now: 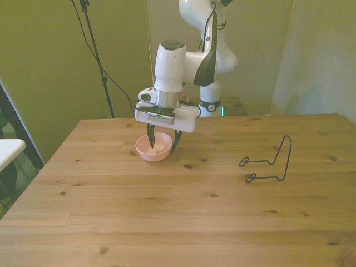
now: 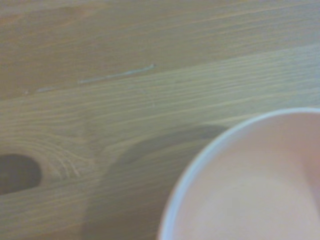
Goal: Load the bowl
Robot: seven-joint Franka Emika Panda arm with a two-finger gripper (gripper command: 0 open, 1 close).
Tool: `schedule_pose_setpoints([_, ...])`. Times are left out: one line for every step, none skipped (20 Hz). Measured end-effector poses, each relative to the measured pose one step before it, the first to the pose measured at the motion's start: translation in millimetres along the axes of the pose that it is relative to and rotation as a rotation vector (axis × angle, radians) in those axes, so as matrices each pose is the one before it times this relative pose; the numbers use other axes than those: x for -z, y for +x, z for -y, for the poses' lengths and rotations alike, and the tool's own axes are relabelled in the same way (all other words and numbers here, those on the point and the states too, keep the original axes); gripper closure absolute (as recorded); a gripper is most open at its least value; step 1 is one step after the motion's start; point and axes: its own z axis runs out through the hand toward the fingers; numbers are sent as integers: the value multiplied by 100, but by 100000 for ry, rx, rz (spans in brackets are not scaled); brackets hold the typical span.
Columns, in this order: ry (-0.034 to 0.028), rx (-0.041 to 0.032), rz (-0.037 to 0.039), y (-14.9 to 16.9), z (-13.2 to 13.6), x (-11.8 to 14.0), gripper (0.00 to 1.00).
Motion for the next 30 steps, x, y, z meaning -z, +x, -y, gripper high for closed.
schedule_pose_setpoints([198, -303, 313, -58, 21, -31, 100])
schedule_pose_setpoints([245, -293, 325, -52, 28, -20, 100])
schedule_pose_setpoints([166, -138, 242, -33, 12, -21, 100])
schedule_pose_setpoints([37, -48, 114, -22, -2, -22, 100])
schedule_pose_setpoints([26, -54, 110, -15, -14, -23, 100])
schedule_pose_setpoints([50, -81, 106, -3, -18, -17, 100])
schedule_pose_setpoints([95, -101, 105, 2, -6, -3, 100])
schedule_pose_setpoints([108, -86, 102, -7, 10, 2, 100])
schedule_pose_setpoints([204, -175, 192, -24, 31, 4, 100])
schedule_pose_setpoints([301, -197, 286, -39, 48, 5, 100])
schedule_pose_setpoints([212, -30, 190, -43, 55, 7, 100])
schedule_pose_setpoints([253, -71, 227, -46, 58, 7, 100])
schedule_pose_setpoints([365, -65, 332, -52, 67, 9, 100])
schedule_pose_setpoints([336, 76, 260, -31, 58, 19, 100])
schedule_pose_setpoints([424, 60, 166, 4, 64, 52, 100])
schedule_pose_setpoints([707, -115, 152, 45, 93, 118, 100])
schedule_pose_setpoints([949, 276, 313, 76, 77, 175, 100])
schedule_pose_setpoints([895, 351, 278, 53, 45, 191, 100])
schedule_pose_setpoints([1045, 8, 403, -2, 53, 202, 100])
schedule_pose_setpoints([1124, 367, 334, -36, 98, 249, 100])
schedule_pose_setpoints([1202, 450, 126, -114, 200, 356, 100])
schedule_pose_setpoints([1649, 322, 182, -222, 367, 537, 100])
schedule_pose_setpoints([1552, 561, -31, -326, 487, 695, 100])
schedule_pose_setpoints([1646, 792, -184, -436, 641, 911, 100])
schedule_pose_setpoints([1857, 762, -121, -489, 774, 1075, 100])
schedule_pose_setpoints([1657, 951, 116, -514, 758, 1098, 100])
schedule_pose_setpoints([1745, 1119, 313, -617, 913, 1199, 100])
schedule_pose_setpoints([2010, 910, 500, -544, 857, 1089, 100])
schedule_pose_setpoints([2040, 1236, 40, -494, 977, 1069, 100])
schedule_pose_setpoints([1878, 1318, 180, -499, 1001, 931, 100])
